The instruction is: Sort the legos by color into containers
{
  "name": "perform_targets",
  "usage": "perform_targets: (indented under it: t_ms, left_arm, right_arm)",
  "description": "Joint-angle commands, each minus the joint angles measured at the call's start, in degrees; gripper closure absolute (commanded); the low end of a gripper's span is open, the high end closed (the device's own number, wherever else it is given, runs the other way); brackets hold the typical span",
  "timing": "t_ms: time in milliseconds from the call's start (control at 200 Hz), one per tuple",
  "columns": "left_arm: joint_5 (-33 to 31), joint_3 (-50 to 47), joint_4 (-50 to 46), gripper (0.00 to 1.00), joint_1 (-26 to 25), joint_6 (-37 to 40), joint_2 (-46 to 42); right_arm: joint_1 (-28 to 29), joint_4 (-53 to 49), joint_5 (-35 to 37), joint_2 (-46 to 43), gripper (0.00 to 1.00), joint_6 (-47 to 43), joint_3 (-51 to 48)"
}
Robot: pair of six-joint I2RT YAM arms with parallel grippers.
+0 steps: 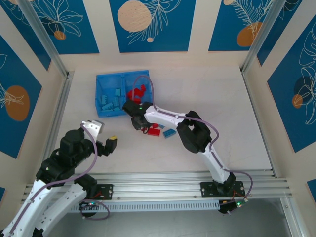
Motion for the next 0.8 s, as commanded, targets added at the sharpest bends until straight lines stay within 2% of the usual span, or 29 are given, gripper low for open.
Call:
perform_targets:
  t_ms: [0,145,250,310,380,630,795]
  left_arm:
    - [7.42,-0.55,2.36,0.0,0.58,2.4,-1.19]
    - [24.63,-1.68,6.59,0.0,0.58,4.95,-3.18]
    - [27.95,-2.09,7.3,0.0,0.58,5.68,-3.68]
    - [27.36,-2.0,7.19,0.0,0.66,5.78,-3.3]
    - [24.74,-1.72,6.51,0.0,0.59,5.44,-2.93]
    - [5.58,-0.95,2.24,0.0,0.6,2.79,-1.77]
    - [5.03,-0.75,1.9,0.0,0.58,2.82,-0.38]
  right_arm:
    - [1.13,0.48,-1.1,-7.91,0.73,-0.91,-2.22]
    - [2.22,6.62,-1.2,-20.86,0.73,-2.59,-11.27]
    - [2.0,15.03,-1.33,-29.37,0.72,-6.15,-17.8]
    - [1.11,19.47,-0.48,-30.77,0.72,-8.96,-18.98]
    - [-0.9,20.5,1.49,-28.34,0.71,-12.03,-15.8]
    - [-6.73,16.66,3.68,-7.26,0.71,-19.19,6.94]
    - [-7.77,10.03,3.56,5.39,0.69,-20.71,22.13]
